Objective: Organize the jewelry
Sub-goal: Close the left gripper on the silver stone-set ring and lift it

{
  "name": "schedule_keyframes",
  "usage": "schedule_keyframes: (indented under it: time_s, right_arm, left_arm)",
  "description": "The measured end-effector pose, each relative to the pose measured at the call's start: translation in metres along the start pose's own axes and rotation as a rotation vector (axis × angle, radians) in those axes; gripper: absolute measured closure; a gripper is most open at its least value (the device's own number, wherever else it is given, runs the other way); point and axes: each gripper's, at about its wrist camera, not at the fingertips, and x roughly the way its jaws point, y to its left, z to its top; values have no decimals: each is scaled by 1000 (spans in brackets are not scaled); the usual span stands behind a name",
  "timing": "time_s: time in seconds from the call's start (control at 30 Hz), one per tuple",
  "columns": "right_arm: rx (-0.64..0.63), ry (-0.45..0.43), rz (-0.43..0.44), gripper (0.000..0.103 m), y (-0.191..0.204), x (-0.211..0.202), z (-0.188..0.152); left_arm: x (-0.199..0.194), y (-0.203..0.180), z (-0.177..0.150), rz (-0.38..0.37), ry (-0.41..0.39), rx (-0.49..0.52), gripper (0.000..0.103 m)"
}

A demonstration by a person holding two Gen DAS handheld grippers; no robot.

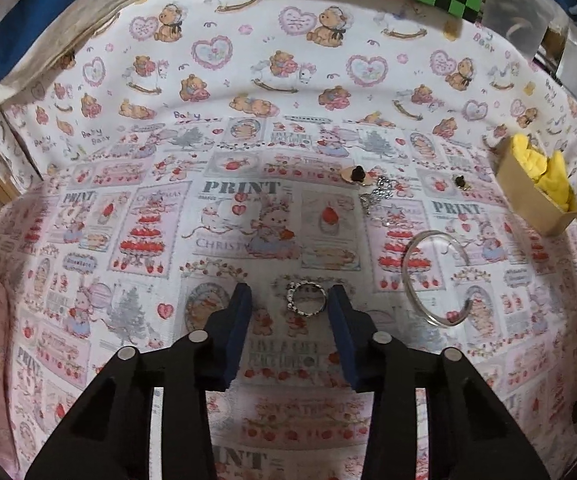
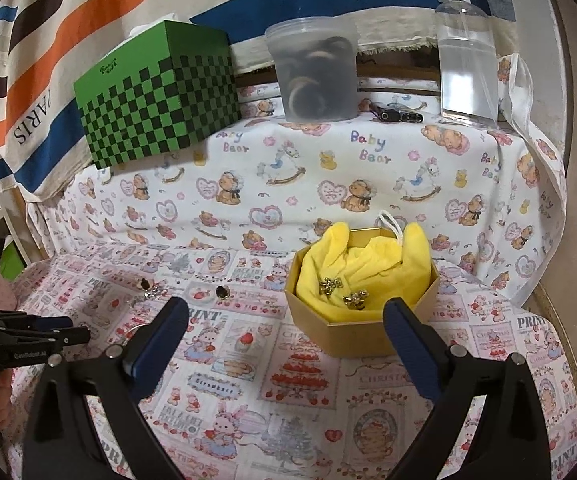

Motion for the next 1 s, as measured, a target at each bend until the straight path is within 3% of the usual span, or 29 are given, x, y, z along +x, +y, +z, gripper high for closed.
schedule_keyframes:
  time_s: [0.4, 0.63, 0.87, 1.0]
  right_arm:
    - [9, 21, -18, 5, -3, 6, -1]
    - [8, 25, -21, 5, -3, 6, -2]
    - [-4, 19, -9, 4, 1, 5, -3]
    - [-39, 59, -18, 2, 12, 11, -5]
  left_arm:
    - [-3, 3, 1, 26, -21, -5, 83]
    - [-5, 6, 2, -3, -25, -27, 83]
    - [-21, 9, 3, -17, -109, -36, 83]
    - [-29, 10, 4, -5, -171, -39, 83]
